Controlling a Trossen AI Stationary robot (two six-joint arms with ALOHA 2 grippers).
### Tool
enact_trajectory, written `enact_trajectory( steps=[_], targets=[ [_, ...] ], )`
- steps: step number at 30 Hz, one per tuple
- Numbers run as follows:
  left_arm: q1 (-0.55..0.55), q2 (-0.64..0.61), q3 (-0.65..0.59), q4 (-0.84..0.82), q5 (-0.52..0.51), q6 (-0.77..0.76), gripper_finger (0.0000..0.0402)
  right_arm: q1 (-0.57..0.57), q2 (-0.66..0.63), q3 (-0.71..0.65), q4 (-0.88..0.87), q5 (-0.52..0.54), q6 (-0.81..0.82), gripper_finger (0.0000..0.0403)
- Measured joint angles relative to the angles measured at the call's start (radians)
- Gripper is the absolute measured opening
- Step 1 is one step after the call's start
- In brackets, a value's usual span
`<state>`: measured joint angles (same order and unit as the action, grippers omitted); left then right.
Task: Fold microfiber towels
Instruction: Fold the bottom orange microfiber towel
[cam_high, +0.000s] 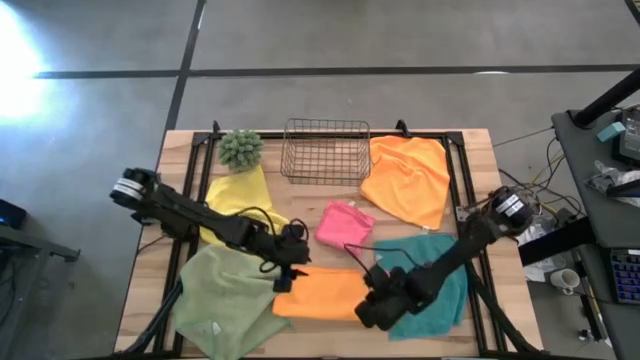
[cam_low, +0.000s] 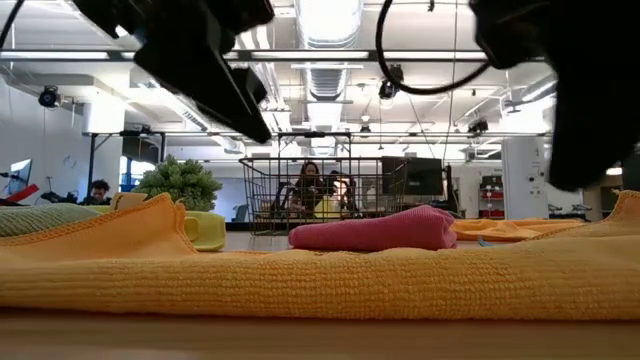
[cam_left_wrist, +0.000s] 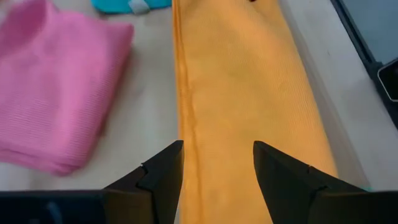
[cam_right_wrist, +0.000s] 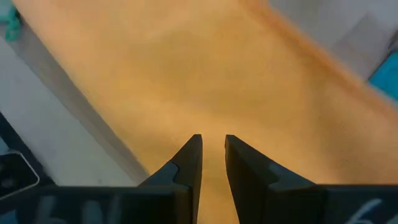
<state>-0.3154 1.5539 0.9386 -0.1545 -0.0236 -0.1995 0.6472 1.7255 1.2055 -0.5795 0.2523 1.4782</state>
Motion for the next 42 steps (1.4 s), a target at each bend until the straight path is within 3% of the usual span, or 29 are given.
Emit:
enact_trajectory(
  steps=[11,20,33,42],
  targets=[
    [-0.061,0.163,0.002,0.099,0.006,-0.11,0.0177,0.018,0.087,0.018,0.051,-0.01,0.034,0.0052],
    [-0.067,0.26,0.017,0.1,0.016,-0.21,0.0177,0.008,0.123,0.019,-0.017,-0.043,0.048,0.0052],
    [-0.077,0.277,0.019,0.107,0.026,-0.287,0.0177,-0.132,0.123,0.02,-0.186,-0.04,-0.026,0.0052],
    [-0.092,0.283,0.014,0.22,0.158,-0.295,0.0177,-0.154,0.115,0.04,-0.238,-0.04,-0.102,0.0052]
  ],
)
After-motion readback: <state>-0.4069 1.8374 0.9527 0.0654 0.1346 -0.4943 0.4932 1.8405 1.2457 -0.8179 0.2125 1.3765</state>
